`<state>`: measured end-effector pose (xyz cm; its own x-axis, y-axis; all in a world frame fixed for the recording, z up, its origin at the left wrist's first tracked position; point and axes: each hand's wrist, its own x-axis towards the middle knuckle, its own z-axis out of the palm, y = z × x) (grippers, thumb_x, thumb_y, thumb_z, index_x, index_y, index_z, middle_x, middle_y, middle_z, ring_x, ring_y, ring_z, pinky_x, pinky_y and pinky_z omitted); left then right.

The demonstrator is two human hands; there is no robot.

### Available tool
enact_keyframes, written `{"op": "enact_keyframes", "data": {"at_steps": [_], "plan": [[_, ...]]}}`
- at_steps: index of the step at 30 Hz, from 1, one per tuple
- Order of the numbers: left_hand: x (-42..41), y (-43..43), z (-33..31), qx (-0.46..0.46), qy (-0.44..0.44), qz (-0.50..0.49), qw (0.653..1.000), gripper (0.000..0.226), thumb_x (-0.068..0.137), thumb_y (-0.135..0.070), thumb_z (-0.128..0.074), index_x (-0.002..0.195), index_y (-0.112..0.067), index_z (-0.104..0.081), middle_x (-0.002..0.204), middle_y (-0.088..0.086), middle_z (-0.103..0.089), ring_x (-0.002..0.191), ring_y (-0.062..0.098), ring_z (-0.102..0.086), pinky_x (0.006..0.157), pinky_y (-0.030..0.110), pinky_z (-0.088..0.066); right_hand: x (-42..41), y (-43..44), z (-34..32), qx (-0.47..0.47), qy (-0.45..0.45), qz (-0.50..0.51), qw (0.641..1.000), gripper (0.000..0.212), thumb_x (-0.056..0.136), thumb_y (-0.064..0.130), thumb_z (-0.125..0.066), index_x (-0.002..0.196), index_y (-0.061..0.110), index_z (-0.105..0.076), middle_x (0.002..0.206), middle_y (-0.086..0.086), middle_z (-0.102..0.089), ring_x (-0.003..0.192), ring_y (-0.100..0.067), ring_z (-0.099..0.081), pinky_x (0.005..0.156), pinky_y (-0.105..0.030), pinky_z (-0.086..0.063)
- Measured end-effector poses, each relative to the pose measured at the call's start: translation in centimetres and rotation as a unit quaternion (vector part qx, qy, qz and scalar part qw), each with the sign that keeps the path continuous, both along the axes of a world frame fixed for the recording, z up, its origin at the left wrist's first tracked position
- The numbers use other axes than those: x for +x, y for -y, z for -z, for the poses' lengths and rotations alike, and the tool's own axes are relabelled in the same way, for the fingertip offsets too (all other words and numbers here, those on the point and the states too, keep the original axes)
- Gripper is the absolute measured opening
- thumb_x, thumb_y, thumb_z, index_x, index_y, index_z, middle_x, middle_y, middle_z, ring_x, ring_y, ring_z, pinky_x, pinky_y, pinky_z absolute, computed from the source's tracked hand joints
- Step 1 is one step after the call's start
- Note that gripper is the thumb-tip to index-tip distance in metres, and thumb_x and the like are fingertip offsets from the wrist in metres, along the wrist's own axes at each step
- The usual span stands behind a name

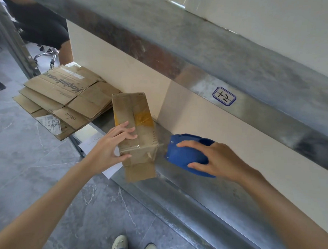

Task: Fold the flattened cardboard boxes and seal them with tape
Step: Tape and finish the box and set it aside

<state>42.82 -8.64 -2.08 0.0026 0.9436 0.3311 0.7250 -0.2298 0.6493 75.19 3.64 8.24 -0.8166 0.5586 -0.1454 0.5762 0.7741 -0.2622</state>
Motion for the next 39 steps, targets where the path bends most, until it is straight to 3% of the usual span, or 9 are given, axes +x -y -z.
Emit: {"op": "enact_keyframes", "data": {"at_steps": [8,13,18,24,28,32,36,39], "plan": [[-0.1,-0.3,-0.4,-0.014,0.02,0.001,1.0,0.058,0.073,-0.014,-0.088,0.125,-0.018,-0.063,0.144,-0.01,-0.049,0.148,0.014,-0.029,0.11,0.051,-0.043,0.2,-0.3,0.3,0.073,0.03,0.04,0.996,0.059,0.096,0.054,-0.05,0.144,0.061,-0.018,0.074,0.003,-0.064,0.063,-0.016,-0.057,0.066,-0.031,-0.05],[-0.1,-0.1,-0.4,-0.014,0.022,-0.001,1.0,0.057,0.073,-0.014,-0.088,0.125,-0.017,-0.064,0.144,-0.009,-0.05,0.148,0.015,-0.029,0.109,0.052,-0.044,-1.3,-0.1,0.9,0.103,0.018,0.06,0.993,0.06,0.095,0.052,-0.054,0.146,0.057,-0.024,0.057,0.006,-0.046,0.053,-0.013,-0.045,0.06,-0.033,-0.051],[-0.1,-0.2,-0.6,-0.025,0.028,-0.001,0.999,0.057,0.073,-0.014,-0.088,0.125,-0.017,-0.064,0.144,-0.01,-0.049,0.148,0.014,-0.028,0.108,0.053,-0.045,-2.5,-0.1,1.3,0.155,0.039,0.057,0.985,0.06,0.096,0.052,-0.051,0.149,0.053,-0.023,0.056,0.006,-0.045,0.048,-0.012,-0.039,0.052,-0.031,-0.045],[-0.1,-0.2,-0.6,-0.017,0.028,0.001,0.999,0.056,0.074,-0.012,-0.087,0.124,-0.016,-0.064,0.143,-0.009,-0.05,0.149,0.012,-0.028,0.112,0.047,-0.042,-5.0,0.8,2.8,0.198,0.042,0.031,0.979,0.059,0.101,0.047,-0.047,0.154,0.046,-0.021,0.057,-0.002,-0.047,0.049,-0.019,-0.042,0.047,-0.028,-0.035],[0.0,-0.4,-0.7,-0.015,0.018,-0.002,1.0,0.054,0.072,-0.012,-0.088,0.121,-0.017,-0.066,0.141,-0.007,-0.053,0.147,0.014,-0.031,0.113,0.039,-0.038,-6.5,0.5,3.9,0.23,0.077,0.008,0.97,0.058,0.105,0.045,-0.037,0.157,0.042,-0.01,0.063,-0.003,-0.054,0.052,-0.02,-0.046,0.047,-0.028,-0.026],[0.0,-0.5,-0.8,-0.019,0.017,-0.005,1.0,0.052,0.073,-0.012,-0.088,0.12,-0.016,-0.066,0.141,-0.005,-0.054,0.147,0.014,-0.031,0.113,0.034,-0.036,-8.3,-0.5,4.5,0.186,0.064,0.037,0.98,0.059,0.103,0.042,-0.046,0.156,0.04,-0.019,0.061,-0.001,-0.052,0.049,-0.017,-0.044,0.044,-0.029,-0.031],[-0.1,-0.6,-0.9,-0.027,0.019,-0.003,0.999,0.054,0.073,-0.014,-0.088,0.123,-0.016,-0.065,0.143,-0.006,-0.053,0.148,0.011,-0.029,0.115,0.038,-0.036,-7.1,-1.5,6.3,0.091,-0.027,0.112,0.989,0.06,0.096,0.043,-0.06,0.149,0.045,-0.032,0.052,0.007,-0.043,0.045,-0.008,-0.04,0.047,-0.034,-0.044],[-0.1,-0.6,-0.8,-0.028,0.021,-0.003,0.999,0.055,0.074,-0.014,-0.088,0.124,-0.017,-0.064,0.143,-0.007,-0.052,0.148,0.012,-0.028,0.115,0.04,-0.037,-4.9,-2.4,8.8,0.045,-0.082,0.176,0.98,0.06,0.093,0.044,-0.064,0.145,0.049,-0.035,0.054,0.013,-0.042,0.045,-0.005,-0.041,0.048,-0.021,-0.031]]}}
